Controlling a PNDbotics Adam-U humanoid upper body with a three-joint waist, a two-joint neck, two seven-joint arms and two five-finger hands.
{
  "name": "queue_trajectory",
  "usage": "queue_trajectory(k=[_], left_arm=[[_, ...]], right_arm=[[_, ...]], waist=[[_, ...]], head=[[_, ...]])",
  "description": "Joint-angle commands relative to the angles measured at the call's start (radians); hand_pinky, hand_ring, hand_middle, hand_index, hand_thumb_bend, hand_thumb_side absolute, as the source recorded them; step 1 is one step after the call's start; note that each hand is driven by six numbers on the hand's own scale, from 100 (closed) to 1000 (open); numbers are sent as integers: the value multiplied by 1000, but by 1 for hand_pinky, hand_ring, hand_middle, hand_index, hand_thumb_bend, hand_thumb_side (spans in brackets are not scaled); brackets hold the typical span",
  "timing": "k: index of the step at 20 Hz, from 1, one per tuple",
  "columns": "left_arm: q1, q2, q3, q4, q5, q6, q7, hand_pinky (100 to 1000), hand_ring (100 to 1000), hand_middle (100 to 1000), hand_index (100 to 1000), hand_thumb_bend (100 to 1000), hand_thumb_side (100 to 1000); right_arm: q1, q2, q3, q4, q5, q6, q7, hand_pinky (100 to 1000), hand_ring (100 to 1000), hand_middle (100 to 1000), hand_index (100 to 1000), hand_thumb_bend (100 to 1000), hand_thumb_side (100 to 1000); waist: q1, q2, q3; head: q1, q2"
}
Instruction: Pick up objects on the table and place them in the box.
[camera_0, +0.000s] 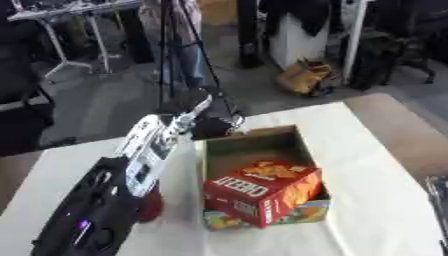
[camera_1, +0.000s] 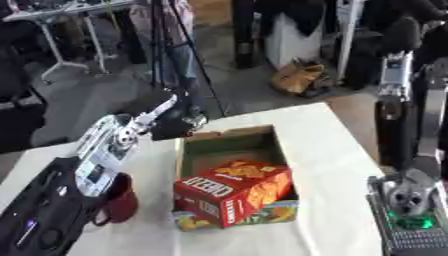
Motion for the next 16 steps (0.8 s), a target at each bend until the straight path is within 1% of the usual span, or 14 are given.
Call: queue_trajectory(k=[1, 6, 9, 12, 13, 14, 16], left_arm=[[-28, 12, 17, -26, -14, 3, 28, 675, 814, 883, 980, 214, 893], [-31, 14, 25, -32, -24, 11, 54, 677, 809, 875, 972, 210, 895], [-32, 19, 32, -43, -21, 17, 74, 681, 814, 884, 977, 232, 904], [-39, 49, 46, -119, -50, 23, 131, 685, 809, 872, 969, 279, 912], [-39, 59, 50, -150, -61, 28, 146, 685, 809, 872, 969, 279, 912], [-41, 75, 59, -186, -72, 35, 164, 683, 798, 854, 951, 304, 909], [-40, 104, 75, -254, -82, 53, 190, 681, 787, 842, 940, 319, 913]], right_arm=[[-19, -4, 2, -17, -4, -2, 2, 994, 923, 869, 852, 100, 1000], [-21, -4, 2, -17, -4, -2, 3, 994, 923, 869, 852, 100, 1000], [-23, -5, 3, -17, -4, -3, 3, 993, 923, 869, 852, 100, 1000], [-23, -9, 2, -17, -3, -3, 2, 993, 923, 869, 852, 100, 1000], [-22, -10, 2, -17, -2, -3, 1, 993, 923, 869, 852, 100, 1000], [-21, -11, 1, -17, -2, -3, 1, 992, 923, 869, 852, 100, 1000], [-20, -13, 0, -17, 0, -2, -1, 992, 923, 870, 852, 100, 1000]], waist=[[-11, -16, 0], [-15, -15, 1], [-18, -15, 2], [-21, -17, 9], [-21, -17, 11], [-21, -19, 14], [-21, -20, 20]], head=[[0, -10], [1, -7], [2, -5], [2, 0], [2, 1], [1, 3], [0, 6]])
